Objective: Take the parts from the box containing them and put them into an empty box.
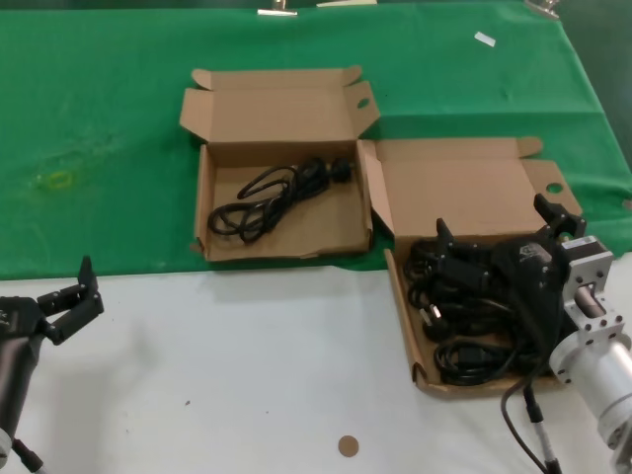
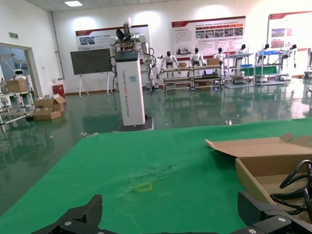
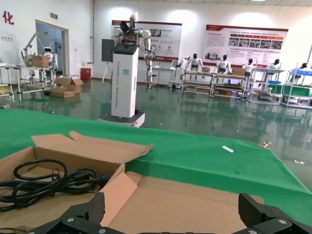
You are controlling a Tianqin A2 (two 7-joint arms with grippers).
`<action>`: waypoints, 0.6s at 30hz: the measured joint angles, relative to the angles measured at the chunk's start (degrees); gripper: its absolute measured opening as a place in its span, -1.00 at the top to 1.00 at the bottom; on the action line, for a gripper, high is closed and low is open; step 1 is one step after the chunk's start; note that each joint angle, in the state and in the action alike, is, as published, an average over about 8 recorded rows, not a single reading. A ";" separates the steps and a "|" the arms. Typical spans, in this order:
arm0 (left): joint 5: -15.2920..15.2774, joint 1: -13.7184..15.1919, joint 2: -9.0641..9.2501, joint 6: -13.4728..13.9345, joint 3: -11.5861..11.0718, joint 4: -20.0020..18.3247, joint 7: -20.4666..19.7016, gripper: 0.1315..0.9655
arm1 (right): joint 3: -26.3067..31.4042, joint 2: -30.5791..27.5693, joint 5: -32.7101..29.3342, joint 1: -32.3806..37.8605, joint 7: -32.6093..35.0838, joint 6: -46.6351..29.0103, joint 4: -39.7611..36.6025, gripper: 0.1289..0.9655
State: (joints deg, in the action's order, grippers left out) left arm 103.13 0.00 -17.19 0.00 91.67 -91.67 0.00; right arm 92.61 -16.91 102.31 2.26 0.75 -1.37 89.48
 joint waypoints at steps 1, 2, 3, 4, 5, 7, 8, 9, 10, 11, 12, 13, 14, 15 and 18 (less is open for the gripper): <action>0.00 0.00 0.00 0.00 0.00 0.00 0.00 -1.00 | 0.00 0.00 0.00 0.00 0.00 0.00 0.00 -1.00; 0.00 0.00 0.00 0.00 0.00 0.00 0.00 -1.00 | 0.00 0.00 0.00 0.00 0.00 0.00 0.00 -1.00; 0.00 0.00 0.00 0.00 0.00 0.00 0.00 -1.00 | 0.00 0.00 0.00 0.00 0.00 0.00 0.00 -1.00; 0.00 0.00 0.00 0.00 0.00 0.00 0.00 -1.00 | 0.00 0.00 0.00 0.00 0.00 0.00 0.00 -1.00; 0.00 0.00 0.00 0.00 0.00 0.00 0.00 -1.00 | 0.00 0.00 0.00 0.00 0.00 0.00 0.00 -1.00; 0.00 0.00 0.00 0.00 0.00 0.00 0.00 -1.00 | 0.00 0.00 0.00 0.00 0.00 0.00 0.00 -1.00; 0.00 0.00 0.00 0.00 0.00 0.00 0.00 -1.00 | 0.00 0.00 0.00 0.00 0.00 0.00 0.00 -1.00; 0.00 0.00 0.00 0.00 0.00 0.00 0.00 -1.00 | 0.00 0.00 0.00 0.00 0.00 0.00 0.00 -1.00; 0.00 0.00 0.00 0.00 0.00 0.00 0.00 -1.00 | 0.00 0.00 0.00 0.00 0.00 0.00 0.00 -1.00; 0.00 0.00 0.00 0.00 0.00 0.00 0.00 -1.00 | 0.00 0.00 0.00 0.00 0.00 0.00 0.00 -1.00; 0.00 0.00 0.00 0.00 0.00 0.00 0.00 -1.00 | 0.00 0.00 0.00 0.00 0.00 0.00 0.00 -1.00; 0.00 0.00 0.00 0.00 0.00 0.00 0.00 -1.00 | 0.00 0.00 0.00 0.00 0.00 0.00 0.00 -1.00; 0.00 0.00 0.00 0.00 0.00 0.00 0.00 -1.00 | 0.00 0.00 0.00 0.00 0.00 0.00 0.00 -1.00; 0.00 0.00 0.00 0.00 0.00 0.00 0.00 -1.00 | 0.00 0.00 0.00 0.00 0.00 0.00 0.00 -1.00; 0.00 0.00 0.00 0.00 0.00 0.00 0.00 -1.00 | 0.00 0.00 0.00 0.00 0.00 0.00 0.00 -1.00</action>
State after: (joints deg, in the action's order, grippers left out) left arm 103.13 0.00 -17.19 0.00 91.67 -91.67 0.00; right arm 92.61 -16.91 102.31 2.26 0.75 -1.37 89.48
